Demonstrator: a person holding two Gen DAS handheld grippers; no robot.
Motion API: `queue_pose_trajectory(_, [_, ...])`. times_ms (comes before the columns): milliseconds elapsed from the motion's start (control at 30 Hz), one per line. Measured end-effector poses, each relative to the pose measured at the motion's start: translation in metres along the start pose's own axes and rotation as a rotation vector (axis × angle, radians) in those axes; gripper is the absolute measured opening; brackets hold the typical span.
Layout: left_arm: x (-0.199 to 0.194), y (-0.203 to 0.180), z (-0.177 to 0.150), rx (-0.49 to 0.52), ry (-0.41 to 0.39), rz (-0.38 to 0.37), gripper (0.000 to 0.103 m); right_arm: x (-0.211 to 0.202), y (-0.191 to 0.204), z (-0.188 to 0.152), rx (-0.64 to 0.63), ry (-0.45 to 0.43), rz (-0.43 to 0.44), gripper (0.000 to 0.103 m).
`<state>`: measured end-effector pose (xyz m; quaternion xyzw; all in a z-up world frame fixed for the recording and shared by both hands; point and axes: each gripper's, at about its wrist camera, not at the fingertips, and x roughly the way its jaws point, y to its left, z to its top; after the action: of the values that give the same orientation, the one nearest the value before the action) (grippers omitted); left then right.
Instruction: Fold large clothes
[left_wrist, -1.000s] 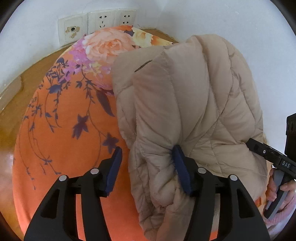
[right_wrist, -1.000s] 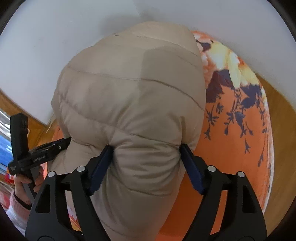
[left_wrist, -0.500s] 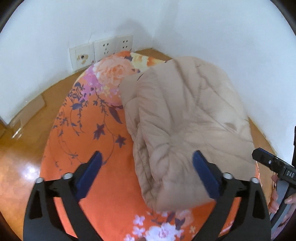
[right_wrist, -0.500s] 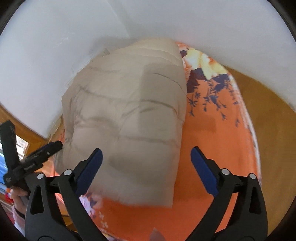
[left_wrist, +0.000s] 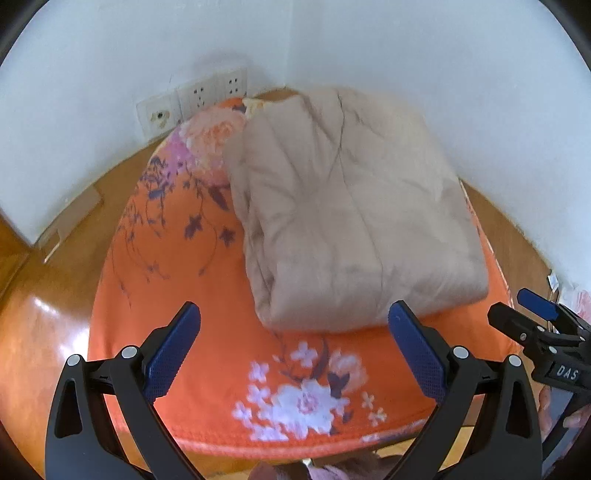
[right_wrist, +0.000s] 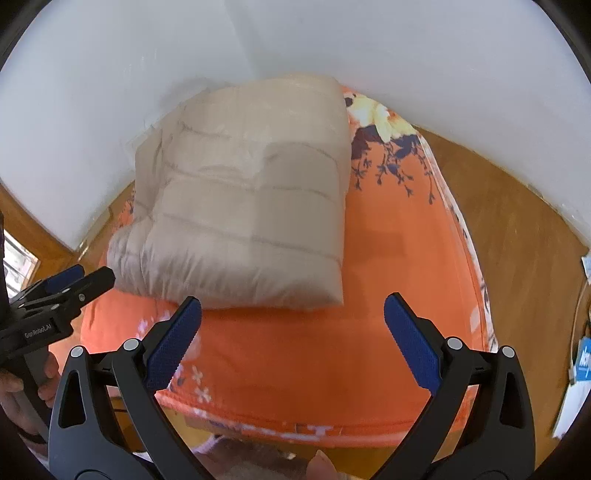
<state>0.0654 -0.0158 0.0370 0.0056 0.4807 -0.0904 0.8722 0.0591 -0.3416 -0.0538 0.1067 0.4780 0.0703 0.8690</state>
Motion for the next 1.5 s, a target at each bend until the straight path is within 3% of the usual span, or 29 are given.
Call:
queue_pose_trajectory(200, [0.008,-0.009,-0.019,-0.005,0.071,0.013,0.097,0.0,0.007,-0.018,0.009,0.033,-0.024,0.098])
queue_pose_trajectory(500, [0.008,-0.011,-0.028,-0.032,0.101,0.02,0.097,0.004,0.01,-0.035,0.035,0.083,-0.046,0.098])
queue_pose_trajectory(767, [0.012,-0.014,-0.035,-0.036,0.131,-0.004,0.097,0.0,0.009,-0.037,0.05,0.079,-0.081,0.098])
queue_pose_trajectory(1500, [0.015,-0.015,-0.037,-0.025,0.156,0.024,0.097,-0.001,0.013,-0.037,0.056,0.087,-0.095,0.098])
